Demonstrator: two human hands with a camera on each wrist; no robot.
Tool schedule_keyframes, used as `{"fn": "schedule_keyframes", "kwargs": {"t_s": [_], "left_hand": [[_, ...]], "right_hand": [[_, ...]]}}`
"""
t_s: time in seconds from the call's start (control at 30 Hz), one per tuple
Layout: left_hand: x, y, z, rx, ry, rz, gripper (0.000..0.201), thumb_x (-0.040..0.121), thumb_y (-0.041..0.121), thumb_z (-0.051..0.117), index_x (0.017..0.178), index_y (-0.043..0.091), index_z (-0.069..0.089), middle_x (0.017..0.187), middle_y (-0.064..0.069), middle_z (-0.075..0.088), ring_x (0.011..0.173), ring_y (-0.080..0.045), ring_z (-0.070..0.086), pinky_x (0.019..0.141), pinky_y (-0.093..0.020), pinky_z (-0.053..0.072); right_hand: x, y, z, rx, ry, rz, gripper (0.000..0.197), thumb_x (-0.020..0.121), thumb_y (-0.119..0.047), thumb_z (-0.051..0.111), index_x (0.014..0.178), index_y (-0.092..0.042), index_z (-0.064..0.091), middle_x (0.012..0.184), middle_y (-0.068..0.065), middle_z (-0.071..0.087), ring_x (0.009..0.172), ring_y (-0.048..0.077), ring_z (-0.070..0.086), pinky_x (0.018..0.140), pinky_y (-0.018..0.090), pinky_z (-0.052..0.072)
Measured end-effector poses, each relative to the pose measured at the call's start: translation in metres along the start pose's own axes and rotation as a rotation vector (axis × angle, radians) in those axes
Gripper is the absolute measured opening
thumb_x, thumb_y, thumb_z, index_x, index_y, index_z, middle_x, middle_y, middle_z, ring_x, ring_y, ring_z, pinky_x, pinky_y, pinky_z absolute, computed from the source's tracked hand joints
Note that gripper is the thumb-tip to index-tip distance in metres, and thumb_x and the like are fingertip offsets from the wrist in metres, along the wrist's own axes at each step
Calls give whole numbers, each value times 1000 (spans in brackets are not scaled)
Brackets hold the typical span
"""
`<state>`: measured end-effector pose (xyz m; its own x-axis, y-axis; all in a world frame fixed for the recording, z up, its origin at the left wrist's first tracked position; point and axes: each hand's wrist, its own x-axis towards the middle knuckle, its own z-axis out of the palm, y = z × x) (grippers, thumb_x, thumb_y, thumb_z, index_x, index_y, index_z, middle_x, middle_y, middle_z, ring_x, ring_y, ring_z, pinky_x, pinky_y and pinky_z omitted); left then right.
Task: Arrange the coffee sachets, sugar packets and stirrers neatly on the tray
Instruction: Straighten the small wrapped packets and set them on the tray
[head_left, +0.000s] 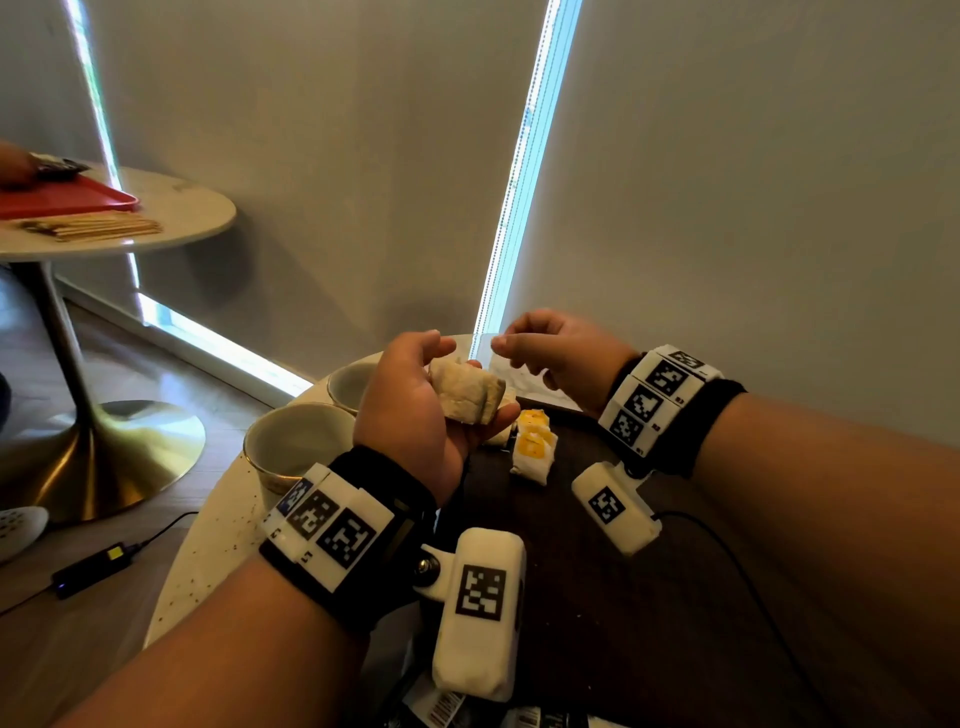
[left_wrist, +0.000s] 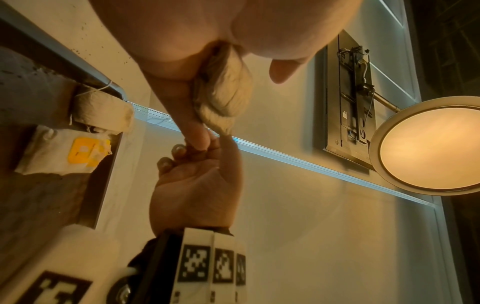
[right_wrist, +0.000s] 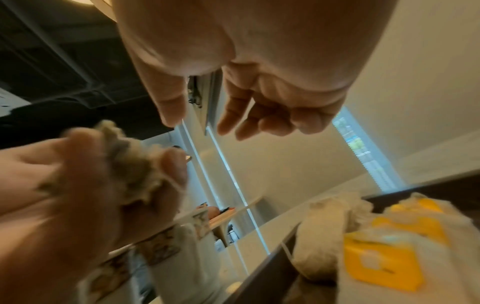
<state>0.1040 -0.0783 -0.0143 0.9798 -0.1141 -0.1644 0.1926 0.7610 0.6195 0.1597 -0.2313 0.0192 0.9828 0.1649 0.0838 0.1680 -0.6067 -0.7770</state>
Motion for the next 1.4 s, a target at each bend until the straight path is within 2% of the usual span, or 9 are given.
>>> {"fn": "schedule_keyframes", "kwargs": {"t_s": [0.17, 0.37, 0.53, 0.7, 0.83, 0.9, 1.07, 1.17, 1.4], "left_hand": [[-3, -1, 3, -16, -11, -20, 26, 101, 31, 46, 112, 8, 51, 111, -18, 60, 95, -34, 66, 71, -43, 60], [-1, -2, 2, -64, 13, -55, 50, 99, 30, 50, 143, 9, 39, 124, -22, 55, 108, -38, 62, 71, -46, 61], [5, -4, -3, -56, -29, -37, 41, 98, 31, 51, 133, 9, 45, 126, -25, 59, 108, -39, 65, 71, -45, 61], [7, -8, -6, 32, -78, 48, 64, 72, 39, 70, 124, 3, 60, 131, -23, 58, 114, -37, 65, 76, -43, 59], [8, -9, -12, 4, -118, 37, 7, 99, 13, 59, 104, 17, 62, 113, -9, 61, 101, -26, 67, 73, -29, 60], [10, -10, -15, 59, -120, 91, 23, 98, 1, 59, 107, 22, 59, 114, -2, 57, 94, -19, 65, 62, -17, 56], [4, -8, -8, 297, -79, 122, 7, 100, 23, 59, 99, 19, 64, 100, -12, 65, 85, -27, 62, 53, -28, 56], [6, -9, -9, 355, -71, 145, 8, 101, 21, 57, 98, 21, 65, 98, -13, 68, 83, -27, 62, 52, -28, 53], [6, -10, -8, 408, -59, 119, 9, 100, 17, 57, 100, 19, 66, 102, -19, 67, 81, -29, 61, 49, -28, 50]], "right_hand": [[-19, -18, 9, 18, -162, -139, 46, 64, -45, 87, 94, -14, 70, 89, 9, 72, 84, 22, 69, 83, 43, 59], [-22, -18, 15, -62, -127, -150, 22, 76, -26, 84, 92, -24, 70, 86, 2, 73, 83, 22, 71, 86, 43, 60], [-22, -9, 12, 69, -69, -126, 15, 78, -17, 83, 86, -18, 71, 90, 7, 75, 87, 25, 72, 89, 45, 58], [-20, -4, 11, 216, -51, -86, 13, 82, -11, 78, 79, -17, 66, 78, 5, 71, 66, 14, 65, 60, 30, 48], [-18, -1, 9, 293, -16, -68, 11, 84, -9, 75, 82, -14, 65, 81, 8, 69, 68, 16, 63, 58, 28, 47], [-17, 1, 9, 343, 20, -65, 12, 82, -15, 77, 83, -14, 66, 83, 13, 69, 68, 22, 60, 59, 32, 46], [-20, 1, 5, 393, 15, -50, 13, 82, -9, 75, 86, -11, 62, 81, 15, 68, 65, 28, 58, 55, 32, 44], [-23, -1, 4, 397, -53, -32, 17, 81, -5, 75, 88, -10, 60, 82, 12, 66, 62, 16, 59, 52, 26, 43], [-22, -2, 0, 381, -3, -21, 20, 82, -14, 72, 101, -13, 69, 93, 15, 72, 82, 34, 59, 56, 30, 44]]}}
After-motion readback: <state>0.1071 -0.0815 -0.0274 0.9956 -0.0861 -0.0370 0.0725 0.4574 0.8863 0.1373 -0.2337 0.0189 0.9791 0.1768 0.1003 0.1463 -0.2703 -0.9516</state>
